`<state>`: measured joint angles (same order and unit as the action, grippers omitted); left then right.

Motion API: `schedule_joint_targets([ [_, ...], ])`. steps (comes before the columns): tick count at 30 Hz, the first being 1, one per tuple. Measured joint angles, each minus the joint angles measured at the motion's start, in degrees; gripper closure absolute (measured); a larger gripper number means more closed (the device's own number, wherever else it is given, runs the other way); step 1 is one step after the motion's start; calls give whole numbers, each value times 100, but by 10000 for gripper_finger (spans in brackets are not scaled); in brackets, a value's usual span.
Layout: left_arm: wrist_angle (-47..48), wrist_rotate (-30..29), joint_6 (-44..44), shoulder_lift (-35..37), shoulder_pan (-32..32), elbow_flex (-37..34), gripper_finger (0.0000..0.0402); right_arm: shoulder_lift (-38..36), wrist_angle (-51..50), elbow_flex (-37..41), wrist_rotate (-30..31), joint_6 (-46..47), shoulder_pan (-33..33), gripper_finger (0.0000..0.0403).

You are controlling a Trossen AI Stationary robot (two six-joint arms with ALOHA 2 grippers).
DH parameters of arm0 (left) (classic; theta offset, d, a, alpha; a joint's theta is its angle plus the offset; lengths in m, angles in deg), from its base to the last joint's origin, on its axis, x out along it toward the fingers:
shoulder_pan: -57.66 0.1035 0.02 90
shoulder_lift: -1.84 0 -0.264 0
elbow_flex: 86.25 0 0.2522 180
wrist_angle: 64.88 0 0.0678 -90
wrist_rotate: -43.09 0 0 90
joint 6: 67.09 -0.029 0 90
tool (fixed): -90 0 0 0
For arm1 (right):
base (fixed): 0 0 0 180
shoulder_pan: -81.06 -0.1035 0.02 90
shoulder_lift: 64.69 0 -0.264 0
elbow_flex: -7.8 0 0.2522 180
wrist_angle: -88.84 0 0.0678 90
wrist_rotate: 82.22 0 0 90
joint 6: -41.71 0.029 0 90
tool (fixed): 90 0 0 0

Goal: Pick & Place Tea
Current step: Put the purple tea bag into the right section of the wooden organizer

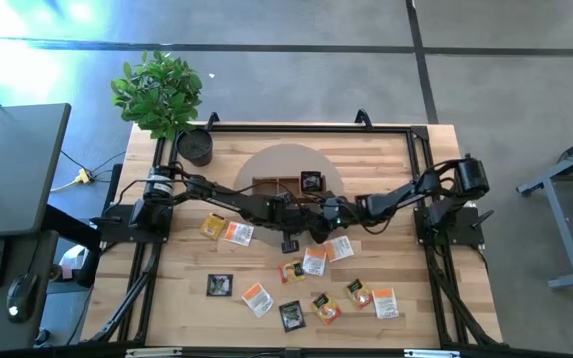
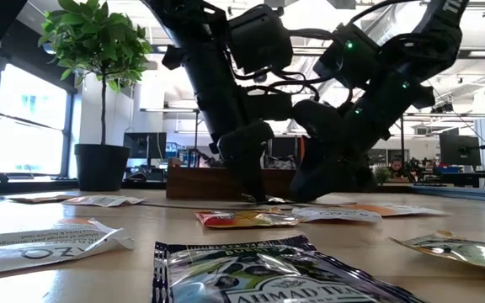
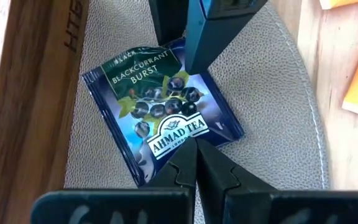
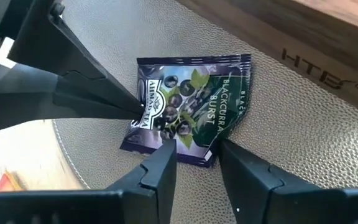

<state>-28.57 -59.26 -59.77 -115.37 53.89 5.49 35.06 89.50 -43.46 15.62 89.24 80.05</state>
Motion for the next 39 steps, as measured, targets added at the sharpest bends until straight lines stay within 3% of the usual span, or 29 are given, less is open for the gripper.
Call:
schedule_joint_targets([
  [12,74,-7,0,-7,0,4,401,0,-221,5,82,-111,6,396],
  [22,231,20,240,122,-72,-26,401,-494,-1156,22,-179,-410,-22,399],
  [28,163,-100,477,140,-144,39,401,-1152,-1562,29,38,-865,-15,401],
  [34,542,-195,520,144,-162,291,401,-1936,-1720,28,258,-1938,-18,401],
  [39,490,-171,522,151,-162,394,401,-2672,-1895,26,1138,-3996,92,402],
])
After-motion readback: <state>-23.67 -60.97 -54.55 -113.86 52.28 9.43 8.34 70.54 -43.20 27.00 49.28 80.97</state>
